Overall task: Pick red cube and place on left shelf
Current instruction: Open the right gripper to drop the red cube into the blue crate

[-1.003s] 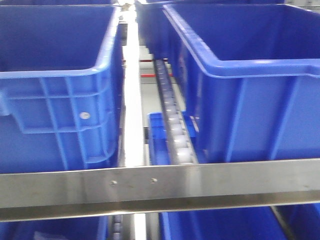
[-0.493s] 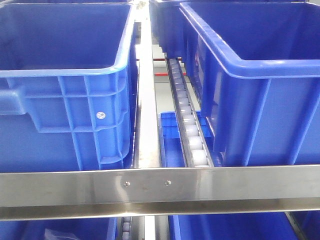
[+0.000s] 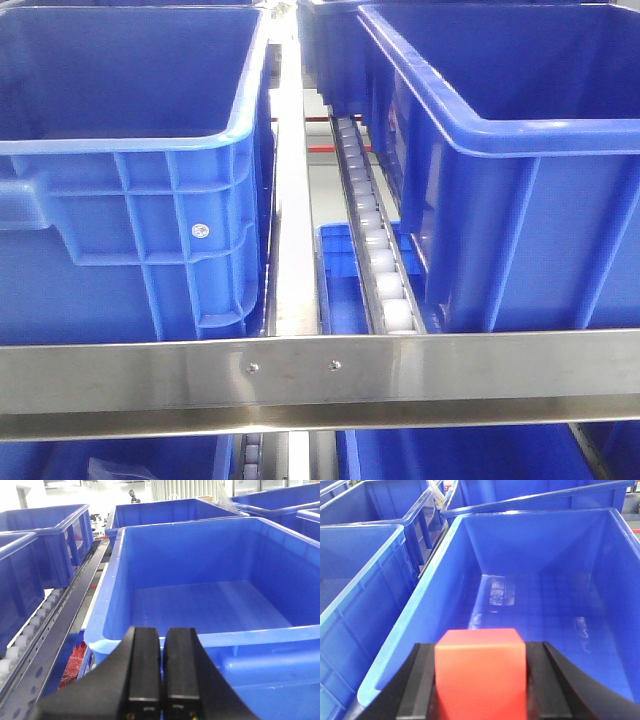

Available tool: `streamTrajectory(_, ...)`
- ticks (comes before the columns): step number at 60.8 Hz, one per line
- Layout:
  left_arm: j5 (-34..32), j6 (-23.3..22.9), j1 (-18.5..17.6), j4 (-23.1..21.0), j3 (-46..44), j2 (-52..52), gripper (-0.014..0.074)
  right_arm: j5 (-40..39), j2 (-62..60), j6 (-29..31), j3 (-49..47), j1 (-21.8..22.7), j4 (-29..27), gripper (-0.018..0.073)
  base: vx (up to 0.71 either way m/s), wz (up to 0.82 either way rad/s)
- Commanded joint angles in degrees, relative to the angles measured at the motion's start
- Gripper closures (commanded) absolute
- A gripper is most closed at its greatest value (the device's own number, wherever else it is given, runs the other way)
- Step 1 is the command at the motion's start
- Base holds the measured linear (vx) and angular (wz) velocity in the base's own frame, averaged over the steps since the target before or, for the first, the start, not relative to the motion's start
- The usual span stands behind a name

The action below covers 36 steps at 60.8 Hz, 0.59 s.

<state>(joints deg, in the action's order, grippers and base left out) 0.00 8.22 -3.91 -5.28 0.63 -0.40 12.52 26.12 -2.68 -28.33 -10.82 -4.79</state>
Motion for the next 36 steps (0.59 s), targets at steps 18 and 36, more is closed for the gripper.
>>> streamTrajectory(18, -4.80, 0.08, -0.25, -0.32, 1.26, 0.46, 0.0491, -7.77, 0.62, 0.25, -1.71, 0.01, 0.16, 0.0510, 0.00, 0.00)
streamTrajectory(36, -4.80, 0.08, -0.25, -0.32, 1.26, 0.46, 0.0491, -19.32, 22.17, 0.56, -9.35, 0.01, 0.27, 0.0453, -0.01, 0.05)
